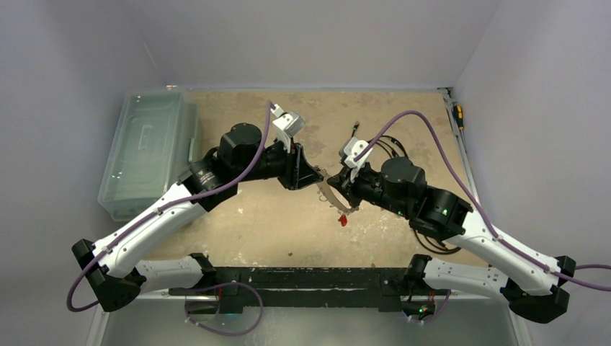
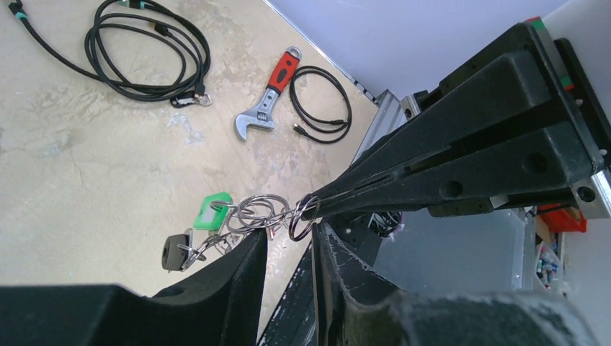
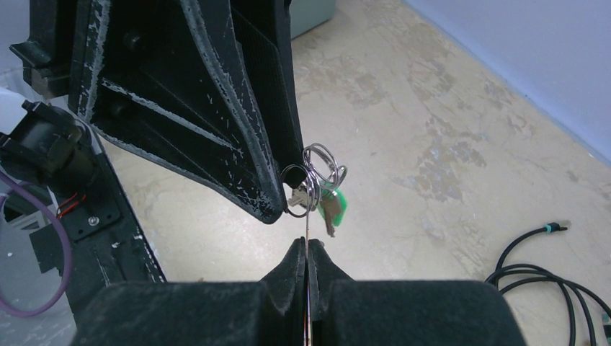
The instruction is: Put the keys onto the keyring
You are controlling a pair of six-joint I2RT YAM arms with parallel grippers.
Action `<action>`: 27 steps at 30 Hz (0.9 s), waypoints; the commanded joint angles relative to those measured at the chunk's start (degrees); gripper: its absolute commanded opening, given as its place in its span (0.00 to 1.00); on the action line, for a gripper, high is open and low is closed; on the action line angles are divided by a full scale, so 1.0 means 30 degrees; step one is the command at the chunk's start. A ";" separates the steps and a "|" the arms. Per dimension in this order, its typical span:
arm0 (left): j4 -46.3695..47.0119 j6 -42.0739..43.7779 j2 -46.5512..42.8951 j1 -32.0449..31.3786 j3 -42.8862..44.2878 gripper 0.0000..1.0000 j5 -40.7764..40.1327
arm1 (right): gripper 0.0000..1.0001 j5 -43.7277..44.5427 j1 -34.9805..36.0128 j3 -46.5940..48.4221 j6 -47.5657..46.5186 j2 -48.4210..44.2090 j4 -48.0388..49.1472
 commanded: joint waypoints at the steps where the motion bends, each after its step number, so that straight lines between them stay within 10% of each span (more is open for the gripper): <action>1: 0.1018 -0.0964 -0.0367 0.0002 0.0070 0.28 -0.0893 | 0.00 0.0009 0.0084 0.0840 0.0218 -0.0258 0.0445; 27: 0.2290 -0.2433 -0.1104 0.0026 -0.0703 0.27 -0.0577 | 0.00 -0.0214 0.0084 0.0962 0.1111 -0.0163 0.0905</action>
